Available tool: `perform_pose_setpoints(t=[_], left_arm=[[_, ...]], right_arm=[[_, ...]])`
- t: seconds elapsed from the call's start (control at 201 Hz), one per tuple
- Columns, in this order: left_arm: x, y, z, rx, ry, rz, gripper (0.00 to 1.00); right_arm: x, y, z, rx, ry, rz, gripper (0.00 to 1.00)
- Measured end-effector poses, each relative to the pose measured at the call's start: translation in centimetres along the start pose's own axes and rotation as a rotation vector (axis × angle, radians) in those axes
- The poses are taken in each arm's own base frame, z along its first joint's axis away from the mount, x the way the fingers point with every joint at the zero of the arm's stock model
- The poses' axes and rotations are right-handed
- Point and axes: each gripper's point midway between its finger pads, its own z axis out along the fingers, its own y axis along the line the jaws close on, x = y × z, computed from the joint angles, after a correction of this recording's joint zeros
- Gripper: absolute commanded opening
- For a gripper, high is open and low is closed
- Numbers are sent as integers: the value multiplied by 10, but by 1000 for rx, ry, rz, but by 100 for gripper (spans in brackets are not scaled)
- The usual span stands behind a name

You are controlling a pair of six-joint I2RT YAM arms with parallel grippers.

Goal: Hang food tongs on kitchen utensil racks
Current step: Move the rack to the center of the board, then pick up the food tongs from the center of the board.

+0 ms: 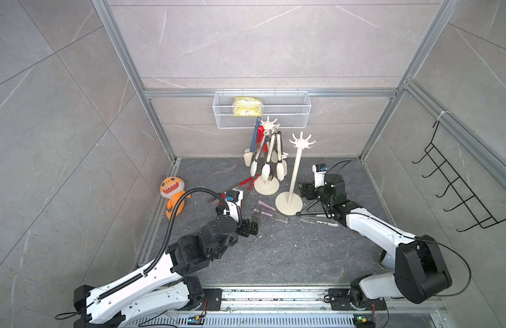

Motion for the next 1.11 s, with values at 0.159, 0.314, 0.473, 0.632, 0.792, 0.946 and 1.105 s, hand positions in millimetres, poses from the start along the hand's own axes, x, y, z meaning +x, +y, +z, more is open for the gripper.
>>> perform_pose_setpoints(t=[0.159,0.314,0.473,0.632,0.792,0.946,1.105], left_arm=[[-3,-6,2,23,-6,25,100],[-6,-14,5,52,-4,56,100],[-16,-23,3,89,-15,79,100],[-21,-28,1,116,-21,100,100],[-26,-33,-2,143,-26,115,100],[-27,-35,-5,158,-29,120,100],[-29,-34,-8,160,-35,122,100]], right_arm=[[8,-6,-10,-6,36,-3,83],[19,-9,-18,-36,97,-21,84],[40,-12,-25,-77,191,-76,83],[68,-12,-31,-131,309,-163,81],[87,-12,-34,-182,416,-265,79],[99,-18,-35,-204,500,-383,76],[115,-29,-42,-196,573,-514,75]])
